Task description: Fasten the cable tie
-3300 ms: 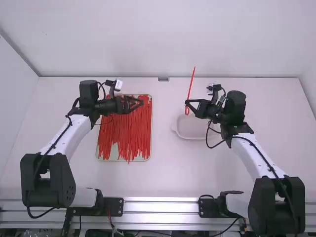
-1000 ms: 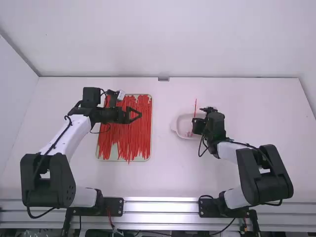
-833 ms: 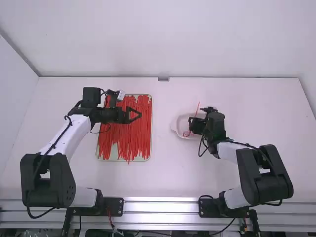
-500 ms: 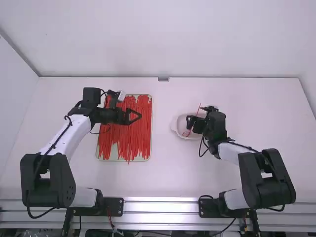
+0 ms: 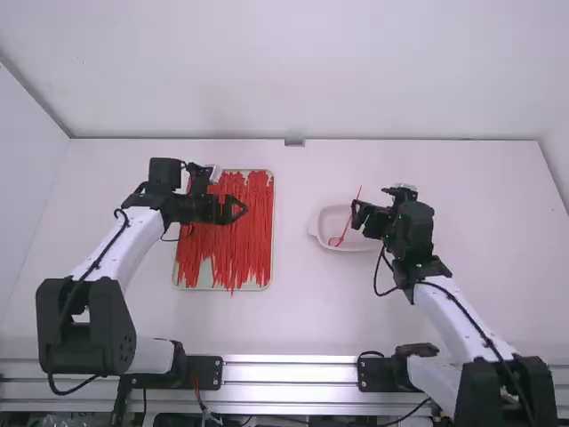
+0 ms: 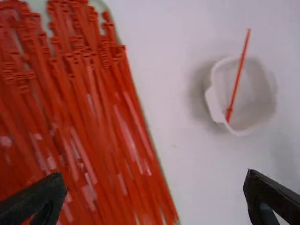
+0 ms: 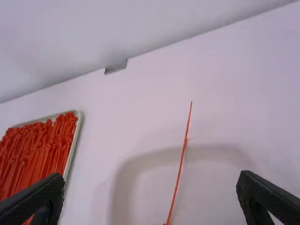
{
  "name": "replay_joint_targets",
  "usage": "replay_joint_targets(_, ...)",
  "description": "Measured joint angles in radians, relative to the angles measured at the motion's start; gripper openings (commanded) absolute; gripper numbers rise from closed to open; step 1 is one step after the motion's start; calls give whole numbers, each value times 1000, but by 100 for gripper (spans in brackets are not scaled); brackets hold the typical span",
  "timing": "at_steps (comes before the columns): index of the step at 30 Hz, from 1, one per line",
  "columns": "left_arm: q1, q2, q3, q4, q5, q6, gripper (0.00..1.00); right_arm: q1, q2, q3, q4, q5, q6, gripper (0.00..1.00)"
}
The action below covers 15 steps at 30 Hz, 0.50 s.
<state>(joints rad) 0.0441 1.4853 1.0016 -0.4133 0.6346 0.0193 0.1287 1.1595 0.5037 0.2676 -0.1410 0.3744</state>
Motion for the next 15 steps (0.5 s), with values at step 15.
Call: replay_joint_targets(15, 0, -94, 0, -66, -98, -19, 99, 14, -195, 0, -144, 13, -14, 98)
